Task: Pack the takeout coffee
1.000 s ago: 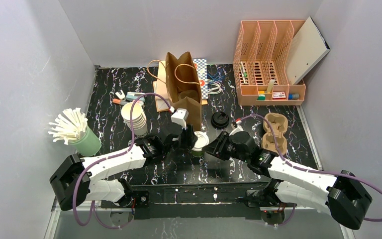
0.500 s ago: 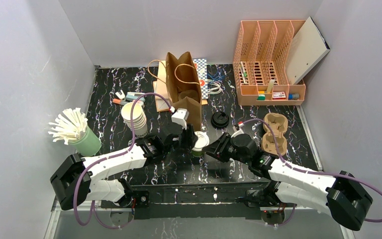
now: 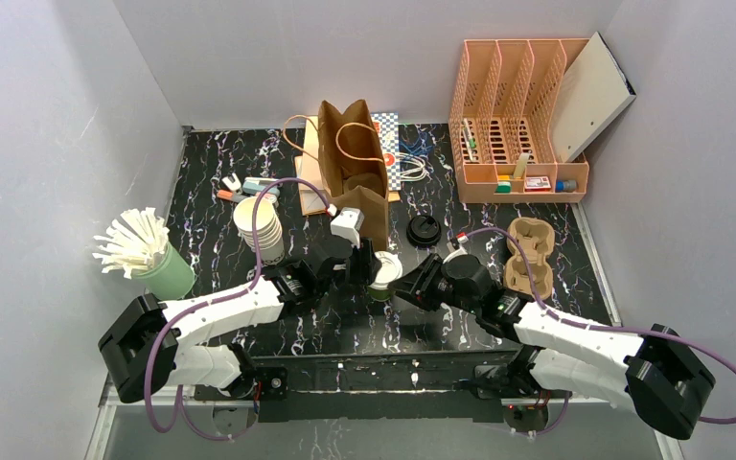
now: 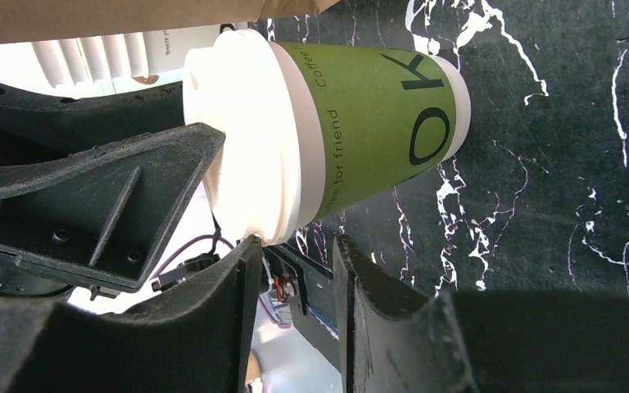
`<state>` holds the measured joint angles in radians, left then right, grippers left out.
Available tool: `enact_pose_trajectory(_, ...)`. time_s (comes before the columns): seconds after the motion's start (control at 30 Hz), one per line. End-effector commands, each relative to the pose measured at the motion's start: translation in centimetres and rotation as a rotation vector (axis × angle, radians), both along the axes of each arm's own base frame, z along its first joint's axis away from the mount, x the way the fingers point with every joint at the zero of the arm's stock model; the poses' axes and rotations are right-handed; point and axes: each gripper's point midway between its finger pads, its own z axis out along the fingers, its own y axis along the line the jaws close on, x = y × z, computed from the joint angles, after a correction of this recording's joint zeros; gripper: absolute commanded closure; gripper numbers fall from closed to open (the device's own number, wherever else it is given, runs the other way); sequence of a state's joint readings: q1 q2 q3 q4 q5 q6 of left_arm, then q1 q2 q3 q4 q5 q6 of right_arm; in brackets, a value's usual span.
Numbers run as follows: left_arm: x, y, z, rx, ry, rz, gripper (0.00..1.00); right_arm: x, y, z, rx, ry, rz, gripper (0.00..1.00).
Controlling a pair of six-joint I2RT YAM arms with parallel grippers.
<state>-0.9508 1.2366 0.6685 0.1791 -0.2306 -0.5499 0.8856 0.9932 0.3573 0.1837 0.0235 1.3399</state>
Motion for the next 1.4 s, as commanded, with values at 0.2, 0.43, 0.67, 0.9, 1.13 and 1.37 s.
enact_pose_trajectory(0.2, -1.9, 0.6, -2.8, 0.068, 0.079, -0.049, 0.57, -1.5, -5.3, -8.4, -0.351, 0.197, -0.093, 0.59)
enact_pose_trajectory(0.43, -2.0, 0.6, -3.0, 0.065, 0.081, -0.048, 0.57, -1.6, -6.0, -9.0, -0.408, 0.23, -0.117, 0.62)
enact_pose_trajectory(0.67, -2.0, 0.8, -3.3, 0.072, 0.083, -0.047, 0.57, -1.7, -6.3, -9.4, -0.438, 0.243, -0.116, 0.62)
enact_pose_trajectory(0.9, -2.1, 1.0, -3.5, 0.073, 0.084, -0.044, 0.57, -2.0, -6.7, -10.0, -0.476, 0.263, -0.109, 0.62)
enact_pose_trajectory(1.13, -2.3, 1.1, -3.7, 0.073, 0.089, -0.043, 0.57, -2.2, -7.0, -10.7, -0.498, 0.28, -0.108, 0.63)
enact_pose_trajectory(1.37, -2.3, 1.2, -3.7, 0.07, 0.089, -0.041, 0.57, -2.5, -7.2, -10.9, -0.512, 0.294, -0.103, 0.64)
